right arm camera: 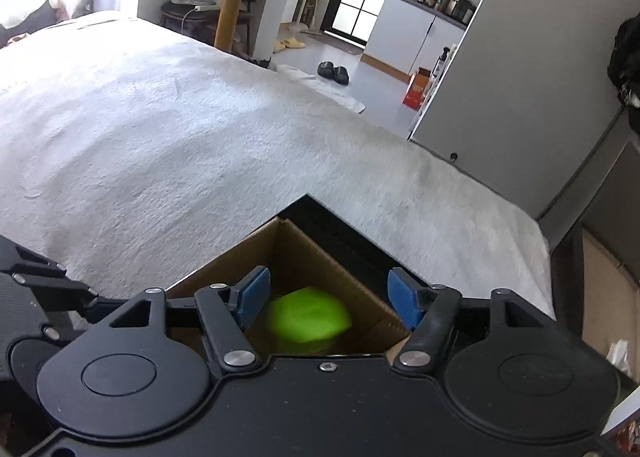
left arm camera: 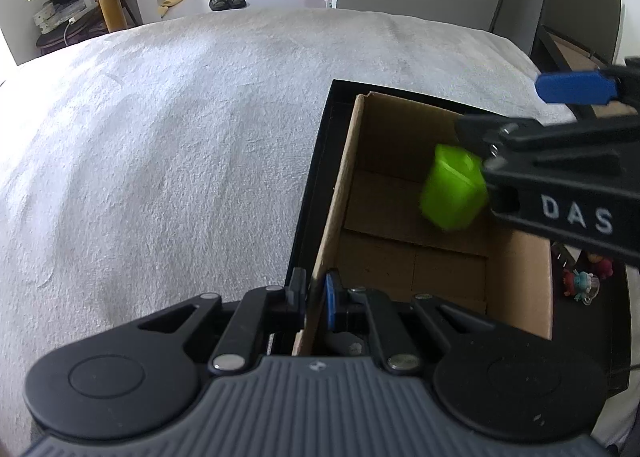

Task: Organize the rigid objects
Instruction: 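Drop the green container into the box by opening the right gripper, then withdraw the right gripper back toward the figurines and charger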

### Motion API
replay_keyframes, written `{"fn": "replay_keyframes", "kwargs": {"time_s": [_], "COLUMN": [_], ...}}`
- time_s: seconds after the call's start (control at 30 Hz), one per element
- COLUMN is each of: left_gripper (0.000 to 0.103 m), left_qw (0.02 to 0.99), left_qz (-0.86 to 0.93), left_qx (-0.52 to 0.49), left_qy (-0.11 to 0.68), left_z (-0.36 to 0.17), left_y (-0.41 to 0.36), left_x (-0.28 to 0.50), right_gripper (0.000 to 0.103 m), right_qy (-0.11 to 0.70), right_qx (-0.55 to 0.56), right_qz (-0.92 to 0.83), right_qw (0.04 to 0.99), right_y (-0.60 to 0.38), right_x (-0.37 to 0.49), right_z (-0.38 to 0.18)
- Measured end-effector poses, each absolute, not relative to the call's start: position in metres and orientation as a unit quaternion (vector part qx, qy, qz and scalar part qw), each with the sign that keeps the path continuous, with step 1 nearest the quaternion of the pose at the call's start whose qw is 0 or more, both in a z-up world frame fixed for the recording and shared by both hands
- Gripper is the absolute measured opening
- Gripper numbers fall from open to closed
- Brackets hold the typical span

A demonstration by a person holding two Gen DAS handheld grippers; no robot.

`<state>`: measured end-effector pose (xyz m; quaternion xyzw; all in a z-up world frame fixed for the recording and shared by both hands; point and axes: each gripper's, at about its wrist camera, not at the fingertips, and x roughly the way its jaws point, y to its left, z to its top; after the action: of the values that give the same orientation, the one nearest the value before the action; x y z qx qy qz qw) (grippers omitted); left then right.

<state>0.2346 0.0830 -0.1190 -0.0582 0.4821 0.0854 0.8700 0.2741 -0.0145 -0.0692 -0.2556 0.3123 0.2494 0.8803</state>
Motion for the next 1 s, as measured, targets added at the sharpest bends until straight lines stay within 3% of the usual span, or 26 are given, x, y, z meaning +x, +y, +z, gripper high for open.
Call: {"fn": "replay_keyframes", "kwargs": {"time_s": [0.33, 0.53, 0.73, 0.9, 1.0], "left_gripper": [0.009, 0.014, 0.025, 0.045, 0.052], "left_qw": [0.867, 0.868, 0.868, 0.873, 0.874], "left_qz": [0.091, 0.099, 0.106, 0.110, 0.109], "left_qx": [-0.047, -0.024, -0.017, -0.001, 0.011], "left_qy": [0.488, 0.486, 0.485, 0.475, 0.473], "left_z": [-0.117, -0.108, -0.099, -0.090, -0.086], "left_y": [0.078, 0.073, 0.067, 0.056, 0.046], "left_x": [0.233, 0.230, 0.227, 0.223, 0.220], "right_gripper": [0.066, 0.068, 0.068, 0.072, 0.072], "right_qy": [0.330, 0.344, 0.352, 0.352, 0.355], "right_qx": [-0.239, -0.226, -0.202, -0.188, -0.178], "right_qz": [0.229, 0.218, 0.208, 0.200, 0.197], "right_qw": [0.884, 0.885, 0.890, 0.895, 0.896], "right_y": [-0.038, -0.057, -0.077, -0.096, -0.107], "right_x": [0.265, 0.258, 0.251, 0.244, 0.241], "right_z": [-0.068, -0.070, -0.069, -0.067, -0.067]}}
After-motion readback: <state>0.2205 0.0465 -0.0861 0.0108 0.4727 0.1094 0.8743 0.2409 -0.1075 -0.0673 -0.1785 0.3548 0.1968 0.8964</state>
